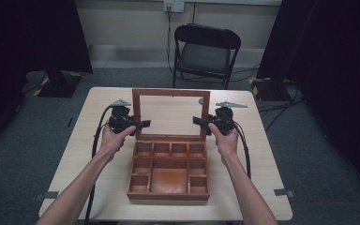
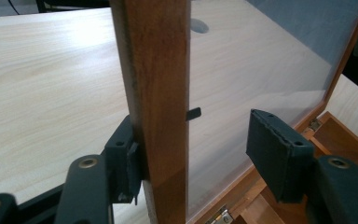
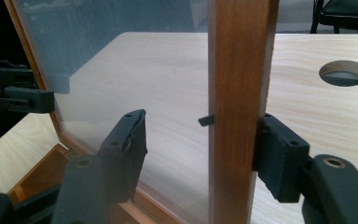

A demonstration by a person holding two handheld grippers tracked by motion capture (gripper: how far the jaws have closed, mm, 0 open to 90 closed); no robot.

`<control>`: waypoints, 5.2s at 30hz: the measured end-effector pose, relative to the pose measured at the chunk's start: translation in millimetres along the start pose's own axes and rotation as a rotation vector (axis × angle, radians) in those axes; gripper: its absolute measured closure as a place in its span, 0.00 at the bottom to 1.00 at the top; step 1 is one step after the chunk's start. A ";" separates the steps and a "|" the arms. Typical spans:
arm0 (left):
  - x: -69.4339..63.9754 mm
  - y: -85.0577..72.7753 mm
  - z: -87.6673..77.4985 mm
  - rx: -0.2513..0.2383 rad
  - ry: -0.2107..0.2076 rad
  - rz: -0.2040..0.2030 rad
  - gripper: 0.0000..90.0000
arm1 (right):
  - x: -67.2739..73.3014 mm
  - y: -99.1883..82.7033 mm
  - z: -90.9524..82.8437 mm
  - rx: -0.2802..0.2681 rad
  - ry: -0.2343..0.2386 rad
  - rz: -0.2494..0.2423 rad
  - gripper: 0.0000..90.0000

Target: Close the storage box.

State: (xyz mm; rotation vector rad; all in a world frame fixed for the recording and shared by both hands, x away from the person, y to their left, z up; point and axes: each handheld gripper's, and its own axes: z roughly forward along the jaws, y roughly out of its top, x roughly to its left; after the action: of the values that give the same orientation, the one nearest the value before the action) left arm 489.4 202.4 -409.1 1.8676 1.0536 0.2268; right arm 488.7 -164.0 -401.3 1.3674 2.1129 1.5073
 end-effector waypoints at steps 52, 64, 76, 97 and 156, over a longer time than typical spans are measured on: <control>-25.9 -10.7 -54.8 -0.034 -0.034 0.122 0.55 | 34.8 -11.9 -47.3 0.011 0.018 -0.085 0.44; -29.1 -22.3 -60.0 -0.054 -0.063 0.103 0.54 | 38.6 -19.6 -52.1 0.041 0.011 -0.107 0.43; -36.2 -31.1 -61.1 -0.034 -0.090 0.109 0.45 | 40.8 -31.8 -58.2 0.079 0.012 -0.123 0.39; -40.9 -38.0 -62.7 -0.012 -0.080 0.117 0.36 | 36.9 -41.8 -67.3 0.119 0.035 -0.120 0.37; -49.0 -60.9 -76.3 -0.012 -0.071 0.136 0.24 | 93.1 35.9 -95.5 0.090 0.226 -0.238 0.55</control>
State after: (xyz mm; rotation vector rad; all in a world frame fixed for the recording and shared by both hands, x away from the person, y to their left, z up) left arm 382.9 226.0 -404.1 1.9247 0.8764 0.2435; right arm 398.3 -151.2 -297.8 0.9655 2.4060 1.5459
